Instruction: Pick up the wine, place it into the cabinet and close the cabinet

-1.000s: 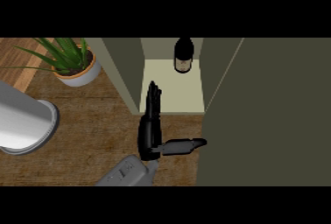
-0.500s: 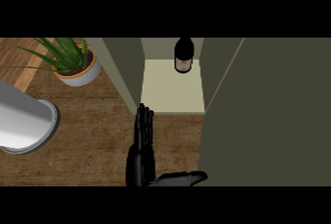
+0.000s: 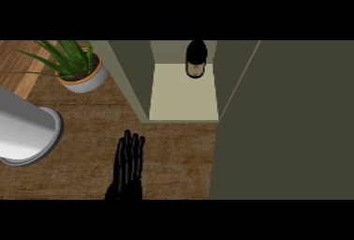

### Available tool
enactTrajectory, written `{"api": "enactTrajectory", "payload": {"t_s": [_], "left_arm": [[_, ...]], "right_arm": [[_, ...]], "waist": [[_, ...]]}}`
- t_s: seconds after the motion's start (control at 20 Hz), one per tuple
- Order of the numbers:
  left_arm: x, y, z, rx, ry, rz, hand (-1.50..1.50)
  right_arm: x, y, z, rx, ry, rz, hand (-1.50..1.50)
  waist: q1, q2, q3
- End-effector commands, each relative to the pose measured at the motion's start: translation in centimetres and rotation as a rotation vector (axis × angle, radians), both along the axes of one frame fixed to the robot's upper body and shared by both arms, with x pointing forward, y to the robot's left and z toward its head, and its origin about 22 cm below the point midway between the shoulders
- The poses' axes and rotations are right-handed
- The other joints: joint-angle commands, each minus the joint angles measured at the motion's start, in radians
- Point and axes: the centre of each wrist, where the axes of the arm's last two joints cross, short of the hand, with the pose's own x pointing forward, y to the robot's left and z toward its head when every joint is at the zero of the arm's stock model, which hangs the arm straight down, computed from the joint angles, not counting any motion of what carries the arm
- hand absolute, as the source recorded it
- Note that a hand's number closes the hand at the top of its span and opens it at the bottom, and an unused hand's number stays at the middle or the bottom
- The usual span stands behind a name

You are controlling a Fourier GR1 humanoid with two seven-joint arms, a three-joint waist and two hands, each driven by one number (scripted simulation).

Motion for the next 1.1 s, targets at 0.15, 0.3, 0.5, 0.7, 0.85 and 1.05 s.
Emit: {"api": "enactTrajectory", "payload": {"t_s": [0.15, 0.3, 0.5, 0.7, 0.85, 1.05], "left_arm": [[-1.6, 3.3, 0.8, 0.010, 0.003, -0.082, -1.50], [-3.3, 5.5, 1.7, 0.034, -0.012, -0.095, -1.50], [-3.4, 7.1, 1.7, 0.011, -0.022, -0.075, -1.50], [-3.8, 10.0, 2.5, 0.046, -0.018, -0.049, -1.50], [-3.9, 10.7, 1.9, 0.040, -0.045, -0.020, -1.50], [-3.7, 13.0, 3.8, 0.024, -0.057, 0.013, -1.50]], "right_arm": [[-3.0, 0.2, 0.7, -0.013, -0.009, 0.155, 1.50], [-2.4, 0.0, 0.4, -0.032, -0.031, 0.141, 1.50], [-2.5, 0.2, 0.6, -0.002, 0.033, 0.244, 1.50], [-3.4, 1.4, -1.5, 0.078, 0.156, 0.297, 1.50], [-3.6, 2.9, -0.9, 0.068, 0.162, 0.333, 1.50], [-4.9, 3.9, -0.3, 0.013, 0.134, 0.438, 1.50]], "waist": [[-0.004, 0.002, 0.000], [0.002, 0.001, 0.000], [0.003, 0.002, -0.001], [0.003, -0.001, -0.001], [0.008, 0.000, -0.001], [0.008, -0.002, -0.001]]}}
